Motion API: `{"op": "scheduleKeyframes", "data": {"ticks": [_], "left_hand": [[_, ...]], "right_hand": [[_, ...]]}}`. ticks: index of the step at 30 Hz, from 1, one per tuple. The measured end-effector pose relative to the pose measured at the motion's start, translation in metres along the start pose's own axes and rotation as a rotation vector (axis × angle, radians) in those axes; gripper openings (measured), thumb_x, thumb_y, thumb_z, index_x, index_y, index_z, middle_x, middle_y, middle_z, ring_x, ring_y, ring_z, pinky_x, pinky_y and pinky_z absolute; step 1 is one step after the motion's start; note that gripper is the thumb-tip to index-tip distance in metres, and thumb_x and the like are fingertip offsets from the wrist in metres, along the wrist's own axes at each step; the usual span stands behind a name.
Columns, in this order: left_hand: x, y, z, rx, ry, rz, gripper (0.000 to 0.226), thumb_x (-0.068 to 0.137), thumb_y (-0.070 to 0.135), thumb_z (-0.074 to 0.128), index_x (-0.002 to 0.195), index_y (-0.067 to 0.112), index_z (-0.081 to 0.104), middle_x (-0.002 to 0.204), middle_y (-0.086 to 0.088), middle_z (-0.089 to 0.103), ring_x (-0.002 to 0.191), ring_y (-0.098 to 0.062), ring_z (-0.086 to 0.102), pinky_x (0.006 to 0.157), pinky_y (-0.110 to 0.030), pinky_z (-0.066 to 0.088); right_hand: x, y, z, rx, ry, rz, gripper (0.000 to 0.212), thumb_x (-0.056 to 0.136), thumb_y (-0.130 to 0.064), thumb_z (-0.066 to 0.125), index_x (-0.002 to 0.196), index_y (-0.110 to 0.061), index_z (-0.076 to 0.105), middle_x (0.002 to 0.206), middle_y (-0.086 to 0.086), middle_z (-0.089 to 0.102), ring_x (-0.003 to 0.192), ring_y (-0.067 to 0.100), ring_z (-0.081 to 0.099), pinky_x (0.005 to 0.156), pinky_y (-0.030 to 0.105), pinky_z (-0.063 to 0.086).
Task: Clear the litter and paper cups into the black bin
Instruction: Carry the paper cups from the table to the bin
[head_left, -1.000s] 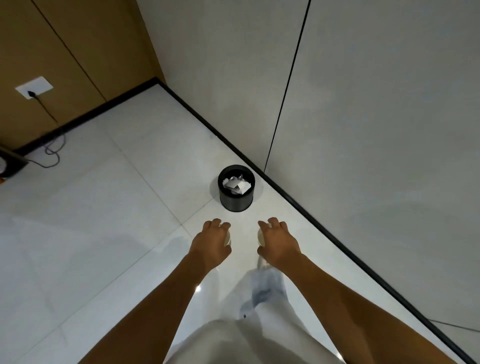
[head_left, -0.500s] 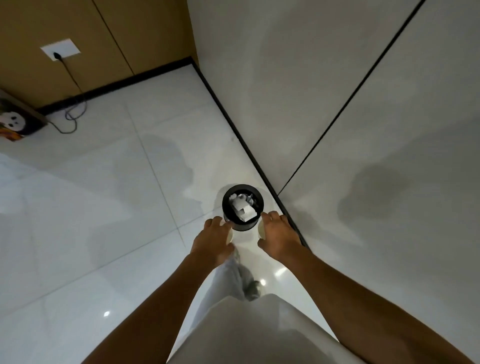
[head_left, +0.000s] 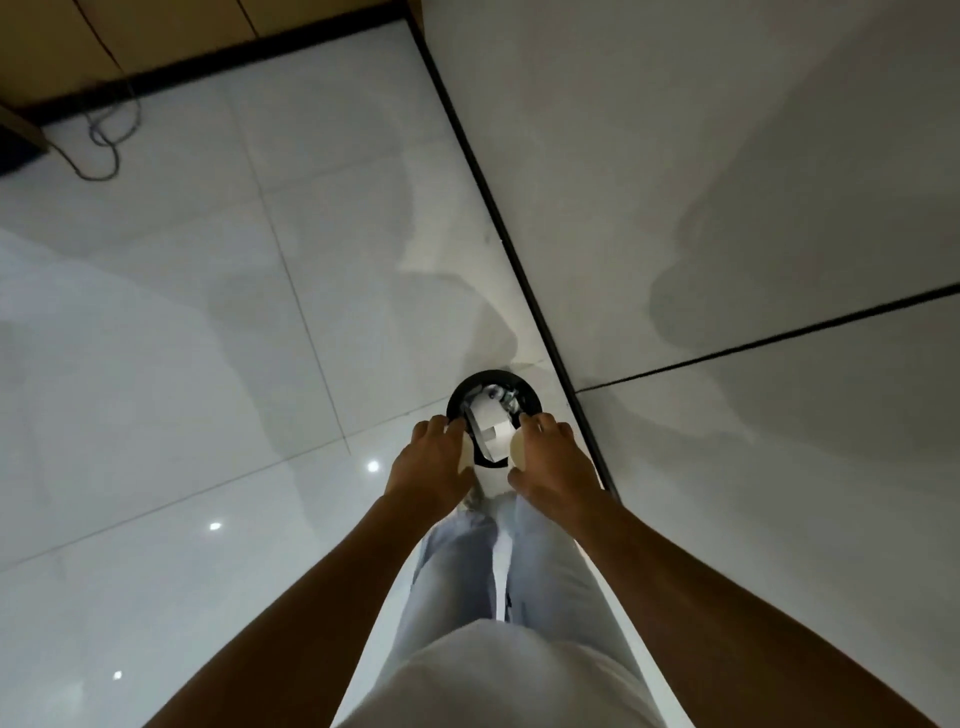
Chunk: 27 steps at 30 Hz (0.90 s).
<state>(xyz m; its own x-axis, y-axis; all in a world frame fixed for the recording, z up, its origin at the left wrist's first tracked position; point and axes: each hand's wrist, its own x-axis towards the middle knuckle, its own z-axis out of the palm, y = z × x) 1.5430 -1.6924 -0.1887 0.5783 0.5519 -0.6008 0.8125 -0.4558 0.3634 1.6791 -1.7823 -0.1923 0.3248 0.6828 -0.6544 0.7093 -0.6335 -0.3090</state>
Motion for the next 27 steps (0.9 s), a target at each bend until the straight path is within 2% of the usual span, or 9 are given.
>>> {"op": "scheduleKeyframes", "data": {"ticks": [3,7,13,21,27], "left_hand": [[0.041,-0.006,0.017,-0.026,0.001,-0.037,0.062,0.090,0.033,0.060,0.143,0.015,0.032,0.146,-0.004,0.037,0.133,-0.021,0.034,0.099,-0.031,0.042],[0.099,-0.017,0.053,-0.105,0.006,-0.125,0.064,0.088,0.033,0.063,0.142,0.015,0.034,0.145,-0.005,0.037,0.133,-0.022,0.034,0.102,-0.032,0.041],[0.176,-0.044,0.125,-0.213,-0.004,-0.259,0.068,0.085,0.030,0.067,0.143,0.015,0.035,0.146,-0.006,0.038,0.134,-0.024,0.033,0.102,-0.034,0.041],[0.260,-0.080,0.213,-0.145,0.047,-0.254,0.071,0.085,0.030,0.068,0.145,0.016,0.032,0.151,-0.007,0.028,0.140,-0.025,0.023,0.103,-0.036,0.041],[0.286,-0.093,0.251,-0.151,0.111,-0.296,0.069,0.085,0.031,0.066,0.144,0.015,0.033,0.146,-0.012,0.025,0.137,-0.028,0.018,0.093,-0.036,0.047]], "right_hand": [[0.042,0.014,0.012,-0.017,-0.010,-0.028,0.074,0.090,-0.033,0.062,0.150,-0.013,0.023,0.153,0.008,0.026,0.137,0.026,0.029,0.104,0.034,0.040],[0.103,0.038,0.038,-0.062,0.018,-0.110,0.074,0.087,-0.030,0.065,0.148,-0.010,0.027,0.149,0.011,0.034,0.130,0.026,0.037,0.097,0.031,0.043],[0.194,0.071,0.090,-0.131,-0.085,-0.167,0.073,0.087,-0.022,0.065,0.148,-0.008,0.027,0.148,0.013,0.033,0.130,0.029,0.038,0.097,0.033,0.043],[0.286,0.099,0.162,-0.145,-0.065,-0.254,0.073,0.089,-0.023,0.065,0.149,-0.009,0.027,0.153,0.011,0.029,0.139,0.028,0.026,0.106,0.034,0.037],[0.325,0.106,0.194,-0.184,-0.058,-0.294,0.072,0.091,-0.028,0.060,0.150,-0.010,0.023,0.153,0.011,0.024,0.139,0.027,0.023,0.106,0.033,0.036]]}}
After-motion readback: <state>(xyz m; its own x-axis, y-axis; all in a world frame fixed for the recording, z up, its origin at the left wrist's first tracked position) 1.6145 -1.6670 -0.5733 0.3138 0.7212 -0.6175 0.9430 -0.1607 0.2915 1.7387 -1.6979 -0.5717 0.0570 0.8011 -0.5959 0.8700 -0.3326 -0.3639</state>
